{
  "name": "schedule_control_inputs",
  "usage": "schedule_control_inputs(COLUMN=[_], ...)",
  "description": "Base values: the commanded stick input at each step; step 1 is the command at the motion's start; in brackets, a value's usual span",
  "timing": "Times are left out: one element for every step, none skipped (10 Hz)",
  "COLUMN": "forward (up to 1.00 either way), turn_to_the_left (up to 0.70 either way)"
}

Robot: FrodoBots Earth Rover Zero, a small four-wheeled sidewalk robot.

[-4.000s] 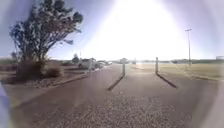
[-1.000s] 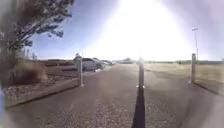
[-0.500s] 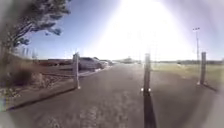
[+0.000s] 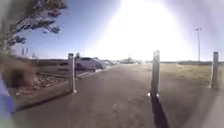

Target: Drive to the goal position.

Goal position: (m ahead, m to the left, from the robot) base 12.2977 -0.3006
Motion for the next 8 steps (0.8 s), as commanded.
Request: schedule_control_inputs(forward=[0.70,0.70,0.70,0.70,0.70,0.70,0.70,0.70], turn_to_the_left=[0.00,0.00,0.00,0.00,0.00,0.00,0.00,0.00])
